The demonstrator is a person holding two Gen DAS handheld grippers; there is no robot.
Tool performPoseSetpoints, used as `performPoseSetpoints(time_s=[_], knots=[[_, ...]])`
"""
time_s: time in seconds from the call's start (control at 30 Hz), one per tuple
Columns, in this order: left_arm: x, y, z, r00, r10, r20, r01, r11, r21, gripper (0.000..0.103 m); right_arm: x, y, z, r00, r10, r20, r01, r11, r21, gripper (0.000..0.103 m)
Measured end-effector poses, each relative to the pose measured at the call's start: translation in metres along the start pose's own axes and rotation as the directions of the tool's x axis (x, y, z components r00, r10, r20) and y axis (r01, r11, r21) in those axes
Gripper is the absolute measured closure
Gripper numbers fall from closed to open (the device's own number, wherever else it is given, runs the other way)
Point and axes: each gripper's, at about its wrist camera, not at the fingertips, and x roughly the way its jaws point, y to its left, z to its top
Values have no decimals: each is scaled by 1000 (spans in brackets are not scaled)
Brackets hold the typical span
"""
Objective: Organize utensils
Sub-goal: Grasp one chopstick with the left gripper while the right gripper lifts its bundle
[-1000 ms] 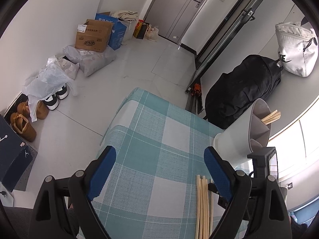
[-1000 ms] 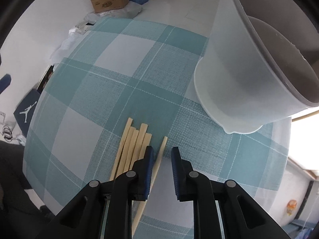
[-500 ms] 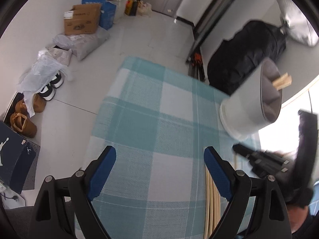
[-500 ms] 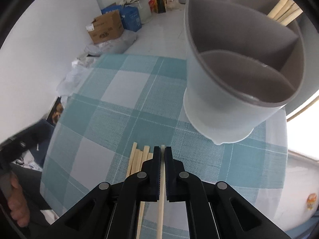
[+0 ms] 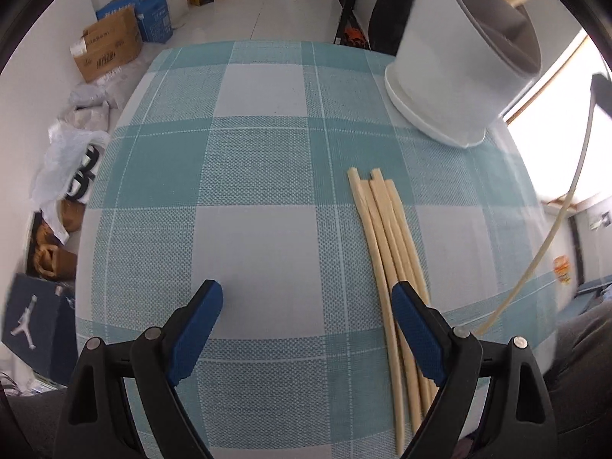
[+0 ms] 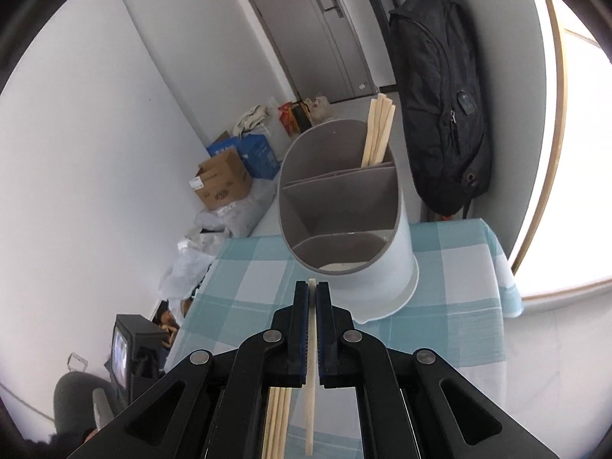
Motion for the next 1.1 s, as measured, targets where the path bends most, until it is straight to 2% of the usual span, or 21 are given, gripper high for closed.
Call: performPoseSetpoints(time_s=[0.07, 0.2, 0.27, 0.37, 0.53, 0.73, 0.8, 0.87, 0.97, 1.03, 1.1], knots=[[-1, -6, -3, 999, 33, 14, -33, 999, 35, 16, -6, -5, -1, 1000, 17, 11, -17, 1000, 21, 100], [-5, -6, -9, 999, 52, 14, -52, 998, 20, 15, -7, -9, -5, 999, 37, 23, -38, 999, 33, 100], [-2, -8, -9, 994, 109, -12, -109, 994, 22, 13, -12, -10, -5, 999, 37, 38, -38, 999, 28, 100], [-2, -9, -7, 994, 112, -15, -112, 994, 4, 14, -15, -15, -5, 998, 45, 53, -47, 998, 37, 100], [8, -5, 13, 990, 137, -34, -137, 991, -1, 14, -22, -19, -5, 997, 46, 66, -49, 997, 51, 100], [18, -14, 37, 985, 170, -29, -167, 982, 85, 16, -23, -24, -5, 997, 54, 59, -58, 996, 66, 100], [20, -16, 42, 987, 159, -23, -155, 981, 113, 22, -23, -25, -5, 997, 58, 57, -62, 996, 69, 100], [19, -16, 42, 990, 138, -22, -134, 982, 135, 32, -23, -27, -5, 997, 61, 55, -65, 995, 71, 100], [19, -18, 46, 997, 76, -35, -69, 983, 168, 70, -23, -28, -6, 996, 67, 54, -71, 995, 77, 100], [19, -20, 46, 998, 43, -46, -34, 983, 179, 83, -23, -28, -6, 996, 68, 53, -72, 994, 77, 100], [18, -20, 44, 999, 32, -41, -24, 983, 184, 92, -23, -29, -5, 996, 67, 52, -71, 994, 81, 100]])
